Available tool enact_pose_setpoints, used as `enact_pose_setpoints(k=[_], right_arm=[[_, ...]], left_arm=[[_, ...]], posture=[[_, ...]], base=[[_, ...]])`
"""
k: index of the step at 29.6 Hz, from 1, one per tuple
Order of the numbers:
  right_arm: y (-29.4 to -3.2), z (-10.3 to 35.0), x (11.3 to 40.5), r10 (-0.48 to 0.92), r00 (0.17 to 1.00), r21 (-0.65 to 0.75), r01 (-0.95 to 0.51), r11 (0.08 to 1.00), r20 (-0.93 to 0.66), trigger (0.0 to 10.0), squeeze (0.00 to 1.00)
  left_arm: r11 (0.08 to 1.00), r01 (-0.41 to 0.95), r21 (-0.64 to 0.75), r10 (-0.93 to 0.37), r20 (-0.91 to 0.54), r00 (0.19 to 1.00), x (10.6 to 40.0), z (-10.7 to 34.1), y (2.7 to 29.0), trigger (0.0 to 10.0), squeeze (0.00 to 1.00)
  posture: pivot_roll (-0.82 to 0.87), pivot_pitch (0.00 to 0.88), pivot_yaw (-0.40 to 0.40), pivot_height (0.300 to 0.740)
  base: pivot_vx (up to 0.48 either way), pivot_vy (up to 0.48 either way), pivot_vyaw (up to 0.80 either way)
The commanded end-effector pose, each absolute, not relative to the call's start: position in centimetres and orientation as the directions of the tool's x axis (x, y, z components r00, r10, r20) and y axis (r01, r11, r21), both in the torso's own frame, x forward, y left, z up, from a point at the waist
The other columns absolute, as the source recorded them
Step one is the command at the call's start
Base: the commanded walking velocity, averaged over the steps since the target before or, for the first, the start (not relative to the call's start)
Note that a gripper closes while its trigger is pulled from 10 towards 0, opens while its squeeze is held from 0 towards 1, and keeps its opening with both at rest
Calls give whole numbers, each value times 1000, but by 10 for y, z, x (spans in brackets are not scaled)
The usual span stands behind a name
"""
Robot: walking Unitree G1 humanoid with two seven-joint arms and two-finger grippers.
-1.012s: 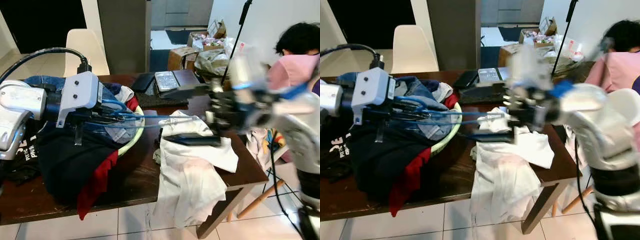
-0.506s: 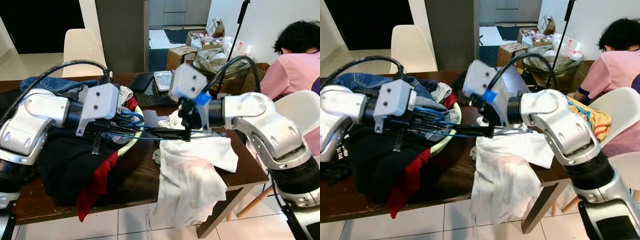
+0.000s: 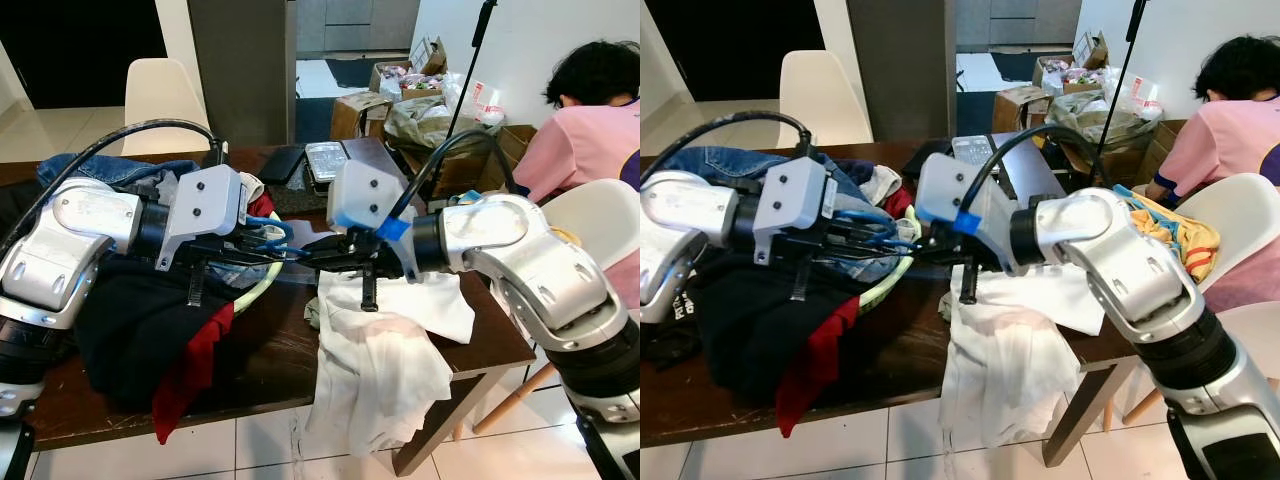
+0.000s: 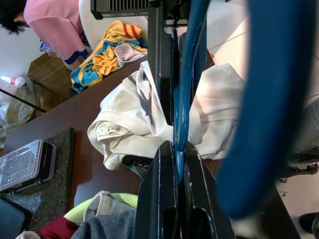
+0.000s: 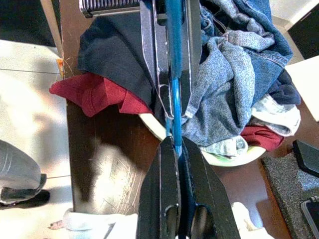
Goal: Hang hanger
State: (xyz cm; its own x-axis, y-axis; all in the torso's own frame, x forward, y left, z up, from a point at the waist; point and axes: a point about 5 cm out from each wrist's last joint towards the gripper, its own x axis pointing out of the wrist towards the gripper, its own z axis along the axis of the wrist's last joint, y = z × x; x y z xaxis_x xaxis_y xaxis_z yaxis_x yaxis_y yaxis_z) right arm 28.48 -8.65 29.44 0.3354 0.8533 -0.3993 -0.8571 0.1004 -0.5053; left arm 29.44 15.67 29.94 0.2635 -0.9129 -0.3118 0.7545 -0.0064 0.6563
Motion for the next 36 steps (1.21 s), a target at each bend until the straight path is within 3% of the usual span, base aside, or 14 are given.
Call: enact_pose_setpoints(k=[1, 9, 10, 11, 15, 16, 18, 19, 20, 23, 24, 28, 29, 36], right_arm=[[-87, 288, 285, 833, 349, -500, -860, 102, -429, 78, 0], [-86, 284, 286, 827, 347, -498, -862, 96, -441, 0, 0], [-86, 284, 287, 828, 346, -499, -861, 94, -441, 510, 0], [-85, 285, 287, 828, 353, -507, -857, 99, -436, 10000, 0], [-84, 286, 288, 834, 359, -509, -854, 112, -419, 10000, 0], [-83, 285, 287, 839, 342, -504, -858, 96, -422, 10000, 1000], [-83, 285, 287, 839, 342, -504, -858, 96, -422, 10000, 1000], [-81, 285, 285, 842, 336, -503, -860, 90, -423, 10000, 914], [-80, 284, 284, 843, 330, -503, -860, 83, -424, 10000, 0], [-78, 284, 283, 847, 322, -500, -862, 78, -423, 10000, 0], [-77, 284, 282, 850, 311, -491, -868, 72, -425, 7882, 0], [-77, 284, 282, 852, 304, -484, -872, 69, -426, 7882, 0], [-77, 285, 282, 855, 301, -480, -874, 71, -422, 0, 0], [-77, 287, 283, 855, 314, -483, -871, 86, -413, 0, 0]], left_arm=[[-40, 725, 688, -926, -298, 232, 289, 308, 149, 10000, 0], [-38, 713, 700, -935, -276, 222, 289, 311, 143, 10000, 0], [-40, 713, 700, -937, -275, 217, 288, 310, 142, 10000, 0], [-42, 713, 700, -938, -274, 213, 288, 310, 141, 10000, 0], [-45, 712, 700, -939, -273, 209, 288, 310, 141, 10000, 0], [-46, 712, 700, -940, -272, 207, 287, 310, 141, 10000, 0], [-46, 712, 700, -940, -272, 207, 287, 310, 141, 10000, 0], [-47, 712, 701, -941, -271, 204, 287, 310, 141, 10000, 0], [-49, 711, 701, -942, -269, 201, 287, 310, 141, 10000, 0], [-51, 710, 702, -943, -268, 196, 286, 310, 140, 10000, 0], [-53, 710, 702, -944, -268, 195, 286, 310, 140, 10000, 0], [-53, 711, 701, -944, -268, 193, 286, 310, 140, 10000, 0], [-54, 711, 701, -944, -268, 193, 286, 310, 140, 10000, 0], [-56, 708, 704, -943, -271, 194, 286, 309, 140, 10000, 0]], posture=[[60, 68, 10, 740], [58, 66, 9, 740], [57, 66, 9, 740], [57, 65, 9, 740], [55, 63, 8, 740], [55, 63, 8, 740], [55, 63, 8, 740], [53, 60, 8, 740], [54, 59, 8, 740], [54, 57, 7, 740], [54, 57, 7, 740], [54, 57, 7, 740], [56, 55, 8, 740], [54, 54, 8, 740]], base=[[0, 0, 0], [0, 0, 0], [0, 0, 0], [0, 0, 0], [0, 0, 0], [0, 0, 0], [0, 0, 0], [0, 0, 0], [0, 0, 0], [0, 0, 0], [0, 0, 0], [0, 0, 0], [0, 0, 0], [0, 0, 0]])
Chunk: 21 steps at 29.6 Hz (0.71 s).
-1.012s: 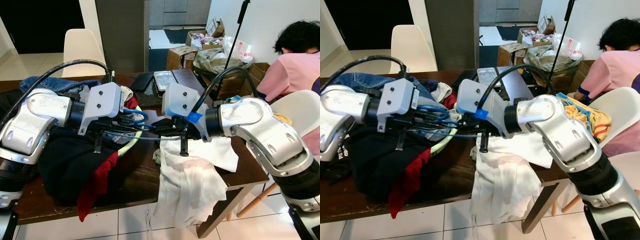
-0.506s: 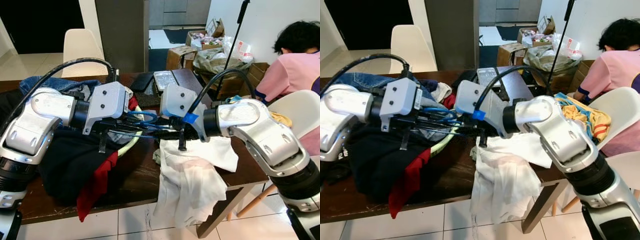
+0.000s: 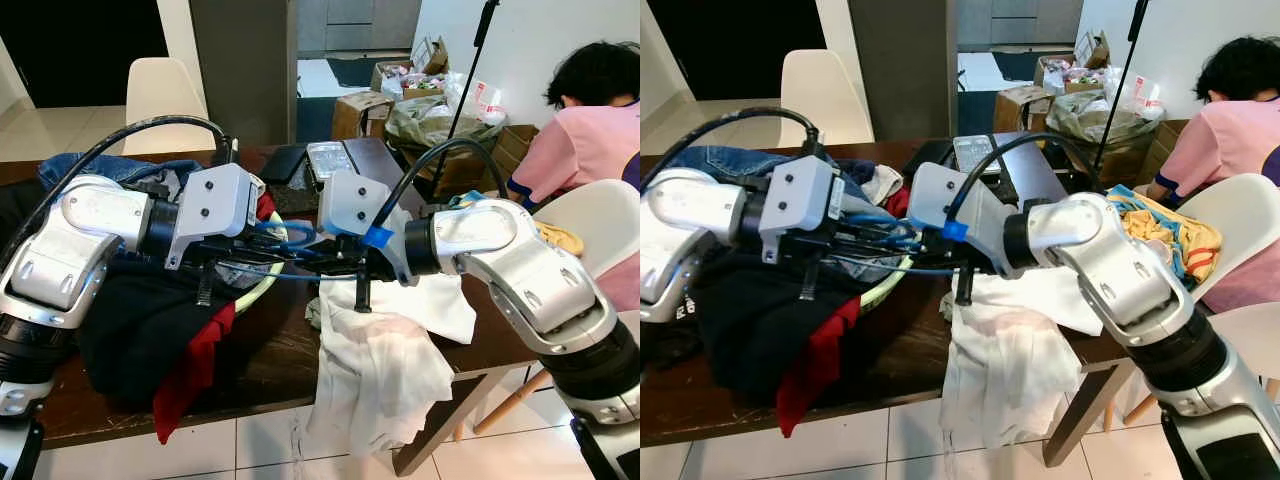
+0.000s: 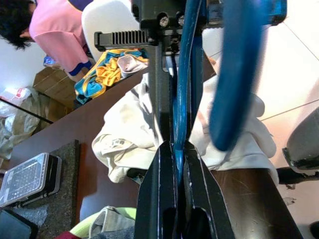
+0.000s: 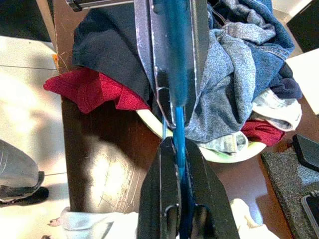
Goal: Hang hanger
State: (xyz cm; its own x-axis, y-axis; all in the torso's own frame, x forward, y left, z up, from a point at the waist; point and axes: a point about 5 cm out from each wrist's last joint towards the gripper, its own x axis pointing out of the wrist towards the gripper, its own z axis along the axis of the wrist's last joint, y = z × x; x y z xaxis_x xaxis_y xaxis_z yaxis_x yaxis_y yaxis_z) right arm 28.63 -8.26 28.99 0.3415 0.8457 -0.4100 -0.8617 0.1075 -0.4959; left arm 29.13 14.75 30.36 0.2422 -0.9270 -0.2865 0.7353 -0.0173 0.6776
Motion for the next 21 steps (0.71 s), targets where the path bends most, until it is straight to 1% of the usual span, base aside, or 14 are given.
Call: enact_pose_setpoints(k=[1, 9, 10, 12, 13, 14, 15, 17, 18, 19, 20, 21], right_arm=[[-78, 287, 284, 852, 320, -486, -869, 90, -414, 0, 0], [-79, 288, 285, 847, 335, -495, -863, 100, -412, 0, 0], [-80, 288, 287, 843, 345, -499, -860, 108, -412, 0, 0], [-80, 288, 287, 843, 345, -499, -860, 108, -412, 0, 0], [-82, 289, 289, 840, 359, -501, -856, 124, -406, 0, 0], [-82, 289, 289, 840, 359, -501, -856, 124, -406, 0, 0], [-88, 290, 293, 831, 390, -504, -849, 158, -396, 0, 0], [-88, 290, 293, 831, 390, -504, -849, 158, -396, 0, 0], [-96, 291, 297, 818, 425, -507, -839, 196, -388, 0, 0], [-108, 292, 304, 793, 480, -505, -823, 260, -375, 0, 0], [-108, 292, 304, 793, 480, -505, -823, 260, -375, 0, 0], [-119, 292, 310, 762, 535, -506, -800, 321, -363, 0, 0]], left_arm=[[-55, 707, 705, -943, -270, 196, 286, 309, 139, 10000, 0], [-42, 704, 709, -945, -257, 203, 286, 310, 138, 10000, 0], [-13, 707, 707, -951, -228, 211, 287, 313, 137, 10000, 1000], [-13, 707, 707, -951, -228, 211, 287, 313, 137, 10000, 1000], [25, 706, 708, -958, -184, 219, 287, 320, 138, 10000, 1000], [25, 706, 708, -958, -184, 219, 287, 320, 138, 10000, 1000], [111, 692, 713, -962, -98, 255, 290, 336, 147, 10000, 1000], [111, 692, 713, -962, -98, 255, 290, 336, 147, 10000, 1000], [196, 672, 714, -956, -13, 293, 291, 352, 159, 10000, 1000], [318, 633, 706, -929, 98, 357, 293, 371, 177, 10000, 1000], [318, 633, 706, -929, 98, 357, 293, 371, 177, 10000, 1000], [412, 591, 693, -894, 182, 410, 293, 383, 192, 10000, 1000]], posture=[[54, 54, 8, 740], [53, 57, 8, 740], [53, 57, 8, 740], [53, 57, 8, 740], [56, 61, 5, 740], [56, 61, 5, 740], [59, 64, 4, 740], [59, 64, 4, 740], [61, 67, 3, 740], [63, 68, 1, 740], [63, 68, 1, 740], [65, 71, 0, 740]], base=[[0, 0, 0], [0, 0, 0], [0, 0, 0], [0, 0, 0], [0, 0, 0], [0, 0, 0], [0, 0, 0], [0, 0, 0], [0, 0, 0], [0, 0, 0], [0, 0, 0], [0, 0, 0]])
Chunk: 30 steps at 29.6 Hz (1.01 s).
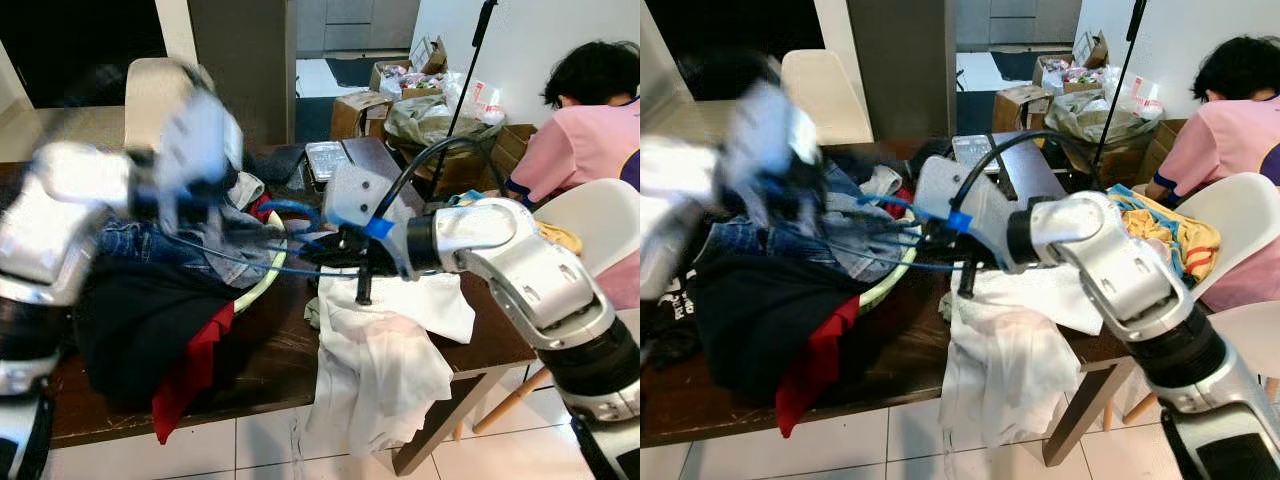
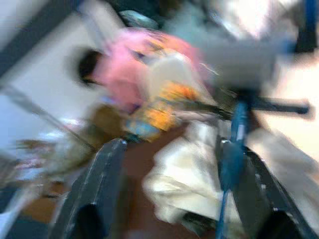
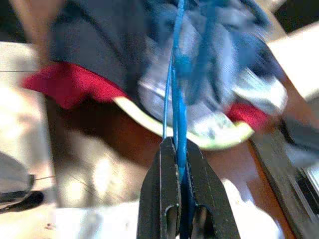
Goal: Hang hanger
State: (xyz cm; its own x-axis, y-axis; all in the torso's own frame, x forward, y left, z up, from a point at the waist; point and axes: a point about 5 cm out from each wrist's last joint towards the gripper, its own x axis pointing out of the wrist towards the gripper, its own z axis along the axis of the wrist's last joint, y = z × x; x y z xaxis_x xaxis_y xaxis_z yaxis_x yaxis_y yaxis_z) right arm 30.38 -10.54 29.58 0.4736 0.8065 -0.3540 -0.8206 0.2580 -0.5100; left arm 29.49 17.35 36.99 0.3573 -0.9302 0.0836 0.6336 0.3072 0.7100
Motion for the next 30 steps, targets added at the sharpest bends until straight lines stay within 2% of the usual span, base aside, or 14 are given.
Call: enact_pose_setpoints(k=[1, 2, 4, 7, 10, 13, 14, 17, 18, 21, 24, 26, 27, 30], right_arm=[[-129, 292, 316, 732, 583, -505, -777, 376, -352, 0, 0], [-129, 292, 316, 732, 583, -505, -777, 376, -352, 0, 0], [-147, 292, 327, 671, 673, -479, -721, 500, -313, 0, 0], [-159, 292, 334, 623, 726, -467, -676, 570, -291, 0, 0], [-196, 301, 351, 464, 870, -370, -492, 788, -169, 0, 0], [-201, 302, 352, 440, 887, -336, -460, 822, -138, 78, 0], [-202, 301, 353, 442, 887, -323, -460, 827, -131, 6784, 0], [-203, 301, 353, 446, 886, -316, -462, 828, -128, 6784, 0], [-202, 300, 353, 451, 884, -314, -467, 827, -126, 10000, 0], [-202, 299, 355, 449, 885, -308, -464, 831, -123, 10000, 0], [-202, 298, 357, 445, 888, -304, -459, 835, -119, 10000, 0], [-202, 299, 362, 429, 896, -305, -443, 843, -115, 10000, 0], [-203, 300, 364, 417, 901, -313, -432, 846, -116, 10000, 0], [-204, 300, 365, 411, 904, -318, -427, 846, -120, 10000, 0]], left_arm=[[481, 557, 677, -860, 242, 449, 294, 390, 203, 10000, 1000], [481, 557, 677, -860, 242, 449, 294, 390, 203, 10000, 1000], [586, 502, 636, -794, 330, 510, 292, 396, 220, 10000, 1000], [629, 481, 611, -760, 353, 546, 290, 394, 228, 10000, 1000], [776, 365, 515, -596, 406, 693, 290, 375, 257, 10000, 1000], [842, 285, 459, -487, 419, 766, 291, 363, 268, 10000, 1000], [883, 220, 415, -403, 425, 811, 293, 356, 274, 10000, 1000], [906, 174, 387, -343, 427, 837, 295, 351, 278, 10000, 1000], [925, 121, 361, -275, 414, 868, 297, 343, 278, 10000, 43], [955, 47, 292, -156, 361, 919, 298, 321, 271, 10000, 0], [967, 32, 254, -121, 343, 932, 296, 314, 268, 10000, 0], [998, -7, 69, -11, 258, 966, 295, 289, 262, 10000, 0], [994, -95, -53, 103, 166, 981, 292, 271, 258, 10000, 0], [982, -163, -98, 175, 126, 976, 289, 264, 258, 10000, 0]], posture=[[65, 72, 1, 740], [65, 72, 1, 740], [71, 76, -4, 740], [74, 81, -8, 740], [83, 86, -16, 740], [87, 90, -18, 740], [91, 93, -17, 740], [91, 93, -17, 740], [97, 97, -16, 740], [104, 100, -20, 740], [106, 99, -20, 740], [110, 98, -20, 740], [111, 97, -19, 740], [110, 96, -18, 740]], base=[[0, 0, 0], [0, 0, 0], [0, 0, 0], [0, 0, 0], [0, 0, 0], [0, 0, 0], [0, 0, 0], [0, 0, 0], [0, 0, 0], [0, 0, 0], [0, 0, 0], [0, 0, 0], [0, 0, 0], [0, 0, 0]])
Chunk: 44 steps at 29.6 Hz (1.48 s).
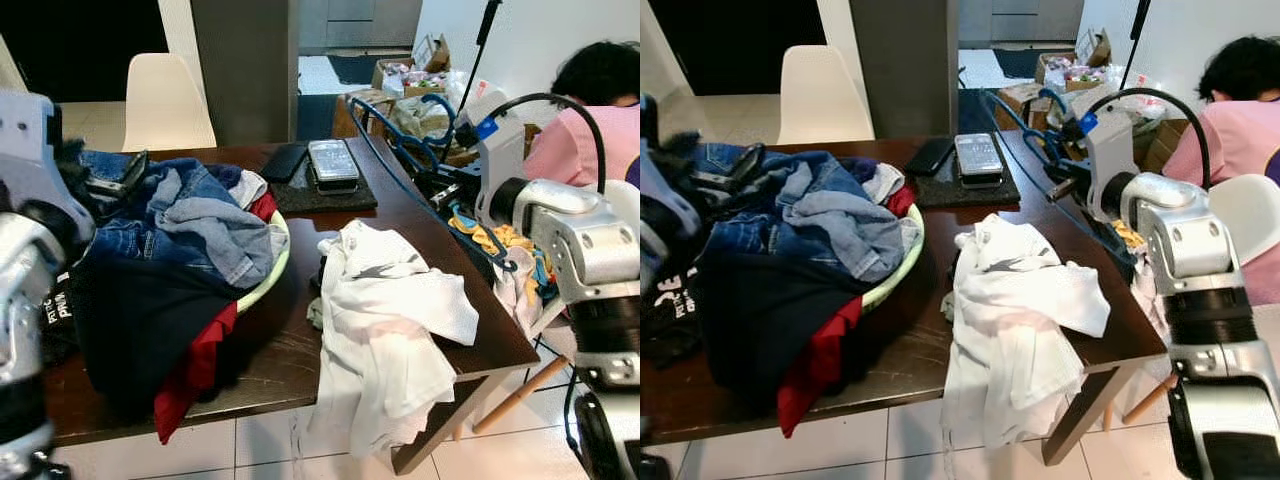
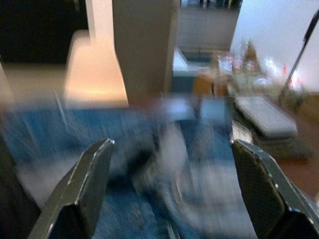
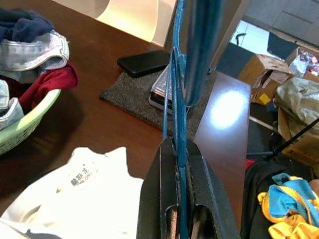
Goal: Hang hanger
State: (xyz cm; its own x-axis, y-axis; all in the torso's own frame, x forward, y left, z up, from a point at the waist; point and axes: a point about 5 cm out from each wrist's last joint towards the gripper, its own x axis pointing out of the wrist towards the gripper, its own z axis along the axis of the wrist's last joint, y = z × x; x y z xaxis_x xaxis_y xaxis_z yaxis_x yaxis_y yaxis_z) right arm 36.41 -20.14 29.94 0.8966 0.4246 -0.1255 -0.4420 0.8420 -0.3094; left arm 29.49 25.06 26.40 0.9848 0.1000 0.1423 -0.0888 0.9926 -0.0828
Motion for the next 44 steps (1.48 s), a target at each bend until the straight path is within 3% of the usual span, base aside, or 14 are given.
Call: enact_pose_setpoints(k=[1, 6, 11, 14, 18, 28, 29, 30, 33, 34, 36, 37, 44], right_arm=[[-204, 300, 365, 411, 904, -318, -427, 846, -120, 10000, 0], [-207, 298, 366, 393, 909, -329, -416, 848, -138, 10000, 0], [-207, 296, 368, 386, 911, -334, -412, 848, -143, 10000, 0], [-207, 296, 368, 385, 912, -336, -411, 847, -143, 10000, 0], [-206, 298, 371, 385, 912, -345, -409, 845, -140, 10000, 0], [-207, 300, 371, 373, 918, -353, -396, 848, -134, 10000, 0], [-207, 299, 371, 373, 918, -353, -396, 848, -134, 10000, 0], [-207, 299, 371, 373, 918, -353, -395, 848, -134, 10000, 0], [-207, 298, 371, 372, 919, -354, -395, 848, -134, 10000, 0], [-207, 298, 371, 369, 920, -356, -393, 848, -134, 10000, 0], [-207, 298, 371, 369, 920, -356, -393, 848, -134, 10000, 0], [-207, 298, 371, 368, 920, -356, -391, 849, -134, 10000, 0], [-206, 298, 370, 365, 922, -358, -386, 850, -129, 10000, 0]], left_arm=[[982, -163, -98, 175, 126, 976, 289, 264, 258, 10000, 0], [929, -337, -154, 350, 62, 935, 276, 256, 264, 10000, 0], [904, -364, -224, 372, -8, 928, 273, 248, 258, 10000, 0], [900, -363, -240, 370, -19, 929, 272, 247, 257, 10000, 0], [871, -346, -350, 310, -154, 938, 272, 236, 241, 10000, 0], [856, -322, -405, 253, -214, 943, 273, 232, 231, 10000, 0], [857, -320, -403, 254, -211, 944, 273, 233, 232, 8941, 0], [858, -318, -404, 253, -206, 945, 273, 235, 232, 5451, 0], [859, -312, -407, 252, -195, 948, 273, 238, 233, 5451, 0], [863, -310, -399, 254, -186, 949, 274, 240, 235, 1961, 0], [863, -310, -399, 254, -186, 949, 274, 240, 235, 1961, 0], [866, -309, -392, 259, -177, 950, 274, 243, 237, 0, 0], [877, -293, -380, 252, -157, 955, 276, 250, 242, 0, 0]], posture=[[110, 96, -18, 740], [116, 93, -16, 740], [120, 89, -12, 740], [120, 88, -12, 740], [118, 86, -13, 740], [119, 91, -11, 740], [119, 92, -12, 740], [119, 92, -12, 740], [119, 92, -12, 740], [121, 93, -11, 740], [121, 93, -11, 740], [121, 93, -11, 740], [122, 93, -10, 740]], base=[[0, 0, 0], [0, 0, 0], [0, 0, 0], [0, 0, 0], [0, 0, 0], [0, 0, 0], [0, 0, 0], [0, 0, 0], [0, 0, 0], [0, 0, 0], [0, 0, 0], [0, 0, 0], [0, 0, 0]])
